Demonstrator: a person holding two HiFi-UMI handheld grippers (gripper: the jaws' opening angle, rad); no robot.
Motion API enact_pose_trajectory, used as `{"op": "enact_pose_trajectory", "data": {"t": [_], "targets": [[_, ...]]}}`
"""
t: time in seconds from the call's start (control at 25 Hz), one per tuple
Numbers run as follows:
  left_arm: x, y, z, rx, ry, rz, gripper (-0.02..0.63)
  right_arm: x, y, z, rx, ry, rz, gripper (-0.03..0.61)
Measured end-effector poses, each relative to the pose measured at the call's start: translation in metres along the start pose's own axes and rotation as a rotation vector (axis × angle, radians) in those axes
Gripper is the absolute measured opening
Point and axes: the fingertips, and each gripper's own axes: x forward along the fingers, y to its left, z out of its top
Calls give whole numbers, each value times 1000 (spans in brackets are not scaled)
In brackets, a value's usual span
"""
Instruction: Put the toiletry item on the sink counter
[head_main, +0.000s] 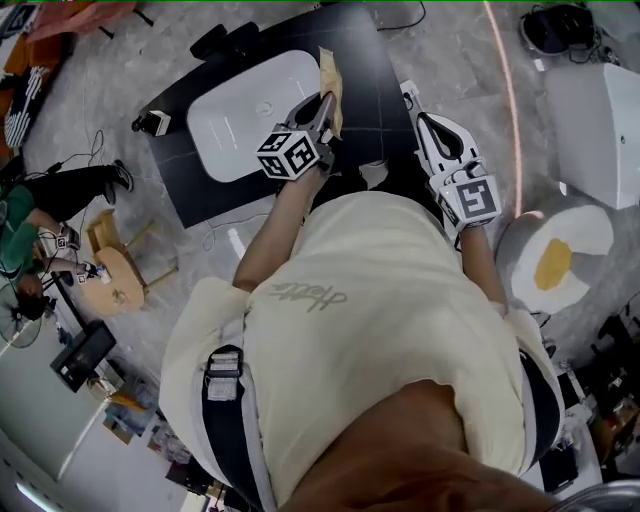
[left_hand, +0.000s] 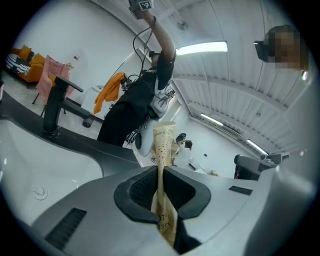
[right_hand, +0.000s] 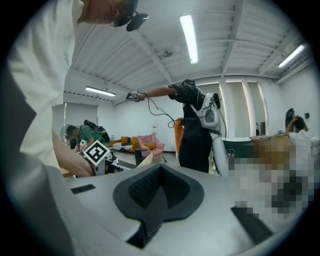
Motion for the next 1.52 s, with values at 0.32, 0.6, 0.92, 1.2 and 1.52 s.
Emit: {"op": "enact_pose_trajectory", "data": {"t": [0.32,0.6,0.92,1.2,1.52], "targets": [[18,16,-5,-76,-26,207,32,42,-59,12,18,-27,186,-6],[33,21,-17,-124,-38,332,32,58,-86,0,29,7,316,-6],[62,55,-55,-218,15,459,32,77,-107,-20,-14,62,426,-6],[72,67,-81,-192,138,546,34,82,-119,-28,2,83,450,-6],[86,86,-88,-186,229,604,35,83,-142,-41,29,117,430,-5]]}}
